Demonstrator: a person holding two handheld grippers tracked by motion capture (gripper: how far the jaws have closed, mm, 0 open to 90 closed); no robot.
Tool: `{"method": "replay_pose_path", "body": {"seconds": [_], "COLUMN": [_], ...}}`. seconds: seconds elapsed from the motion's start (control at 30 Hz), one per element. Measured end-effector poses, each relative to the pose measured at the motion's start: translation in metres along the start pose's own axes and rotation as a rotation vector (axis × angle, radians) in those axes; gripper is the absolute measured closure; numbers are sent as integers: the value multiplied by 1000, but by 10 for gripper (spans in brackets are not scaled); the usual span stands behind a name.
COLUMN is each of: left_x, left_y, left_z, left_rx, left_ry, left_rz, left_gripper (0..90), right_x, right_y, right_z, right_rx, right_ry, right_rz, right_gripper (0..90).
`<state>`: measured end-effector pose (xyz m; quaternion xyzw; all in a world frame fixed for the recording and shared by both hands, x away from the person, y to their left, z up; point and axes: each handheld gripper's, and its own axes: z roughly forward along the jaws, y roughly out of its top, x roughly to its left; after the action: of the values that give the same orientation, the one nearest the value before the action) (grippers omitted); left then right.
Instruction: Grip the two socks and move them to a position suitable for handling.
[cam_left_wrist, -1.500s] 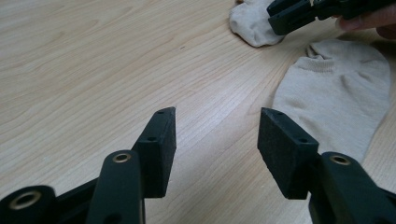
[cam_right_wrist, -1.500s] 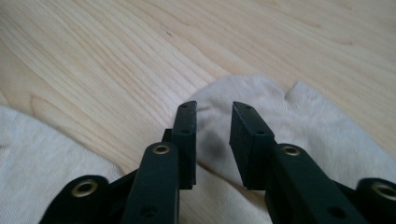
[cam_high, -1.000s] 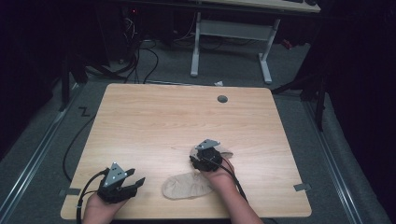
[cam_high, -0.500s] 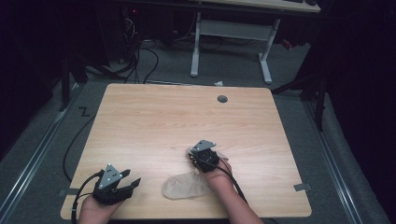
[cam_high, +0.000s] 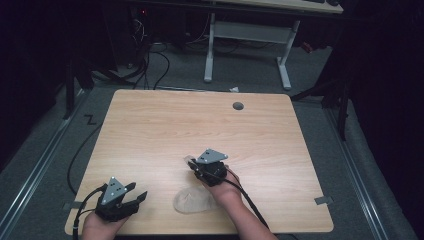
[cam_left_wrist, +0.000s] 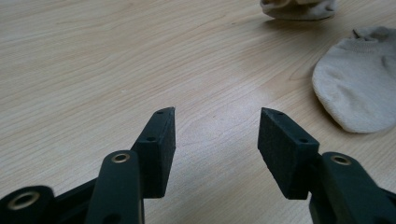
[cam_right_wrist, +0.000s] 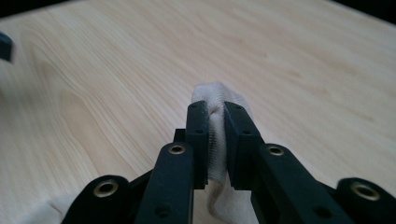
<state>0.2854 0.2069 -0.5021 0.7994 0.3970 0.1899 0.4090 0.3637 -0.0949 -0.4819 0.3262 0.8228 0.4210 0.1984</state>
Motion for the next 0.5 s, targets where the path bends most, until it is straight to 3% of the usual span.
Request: {"method": "replay_pose_path", "body": {"seconds": [0.03, 0.1, 0.5], "left_x": [0, -1, -1], "left_y": [0, 0, 4], "left_z": [0, 1, 4], "left_rx": [0, 2, -11], "left_ry": [0, -1, -13], "left_rz": [0, 5, 10], "left_gripper": [470, 470, 471], "right_x": [0, -1, -27], "right_y": [0, 5, -1], "right_z": [0, -9, -25], "right_rx": [0, -61, -90], "right_ry": [0, 17, -44], "right_rz": [0, 24, 93], "right_gripper": [811, 811, 809]}}
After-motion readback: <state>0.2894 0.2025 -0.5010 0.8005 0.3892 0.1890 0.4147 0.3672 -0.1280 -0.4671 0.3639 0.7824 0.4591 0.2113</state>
